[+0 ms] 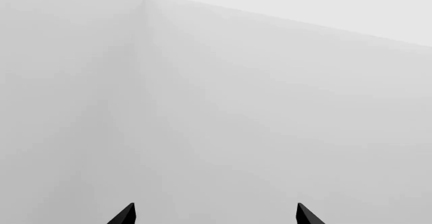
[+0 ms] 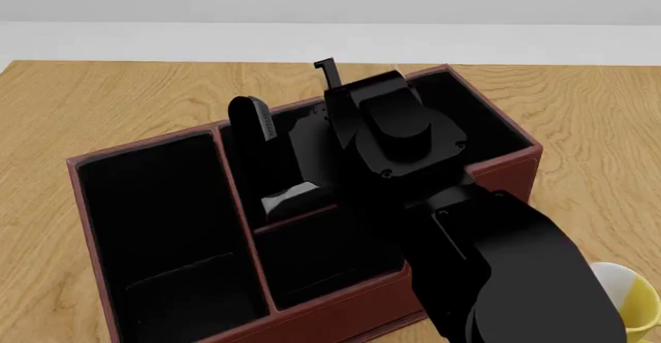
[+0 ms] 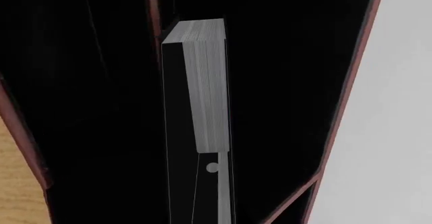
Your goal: Pick up the book and place it in the front compartment of the caddy.
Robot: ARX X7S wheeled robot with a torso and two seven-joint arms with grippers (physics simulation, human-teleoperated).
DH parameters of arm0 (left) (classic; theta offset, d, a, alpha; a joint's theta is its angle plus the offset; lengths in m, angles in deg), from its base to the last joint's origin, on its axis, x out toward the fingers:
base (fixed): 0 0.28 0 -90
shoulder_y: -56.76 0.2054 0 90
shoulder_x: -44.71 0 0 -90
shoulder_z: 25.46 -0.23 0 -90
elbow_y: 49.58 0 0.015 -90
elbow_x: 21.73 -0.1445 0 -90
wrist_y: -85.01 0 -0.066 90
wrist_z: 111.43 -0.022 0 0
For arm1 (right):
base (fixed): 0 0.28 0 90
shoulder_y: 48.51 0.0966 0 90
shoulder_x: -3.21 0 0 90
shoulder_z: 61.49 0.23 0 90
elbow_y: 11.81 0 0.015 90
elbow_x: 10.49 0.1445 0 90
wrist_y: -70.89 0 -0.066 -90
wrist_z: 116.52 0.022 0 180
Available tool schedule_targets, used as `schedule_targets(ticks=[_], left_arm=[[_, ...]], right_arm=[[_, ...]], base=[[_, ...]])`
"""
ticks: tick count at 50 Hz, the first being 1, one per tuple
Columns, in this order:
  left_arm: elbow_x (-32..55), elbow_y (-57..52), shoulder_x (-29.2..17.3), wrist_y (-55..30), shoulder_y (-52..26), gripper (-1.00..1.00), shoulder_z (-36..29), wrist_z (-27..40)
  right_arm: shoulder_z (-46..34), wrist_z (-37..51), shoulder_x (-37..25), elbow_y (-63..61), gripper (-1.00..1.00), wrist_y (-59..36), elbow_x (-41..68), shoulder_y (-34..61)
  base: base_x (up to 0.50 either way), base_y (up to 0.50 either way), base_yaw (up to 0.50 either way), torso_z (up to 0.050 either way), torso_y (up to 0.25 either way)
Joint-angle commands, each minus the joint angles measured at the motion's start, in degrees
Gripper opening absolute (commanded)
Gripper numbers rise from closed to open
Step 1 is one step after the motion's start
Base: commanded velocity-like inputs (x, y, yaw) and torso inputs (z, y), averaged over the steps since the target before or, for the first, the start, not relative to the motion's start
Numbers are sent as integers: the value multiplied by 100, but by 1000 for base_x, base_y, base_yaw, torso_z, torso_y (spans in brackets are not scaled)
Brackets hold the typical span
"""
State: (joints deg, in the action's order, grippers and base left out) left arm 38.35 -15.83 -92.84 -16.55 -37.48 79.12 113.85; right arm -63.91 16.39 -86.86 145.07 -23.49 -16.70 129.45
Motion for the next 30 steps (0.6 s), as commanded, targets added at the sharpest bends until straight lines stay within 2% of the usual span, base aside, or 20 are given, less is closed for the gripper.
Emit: schedule_targets(ticks=[1,30], left_arm=[[-40,29,-3,1,-28,100,-65,9],[-13,4,-56,74,22,100,-44,39]], right_arm=[[89,534,7,76,100,107,-348,4],[89,976,7,-35,100,-15,-435,130]], base=[[0,0,3,0,0],[0,0,0,0,0]])
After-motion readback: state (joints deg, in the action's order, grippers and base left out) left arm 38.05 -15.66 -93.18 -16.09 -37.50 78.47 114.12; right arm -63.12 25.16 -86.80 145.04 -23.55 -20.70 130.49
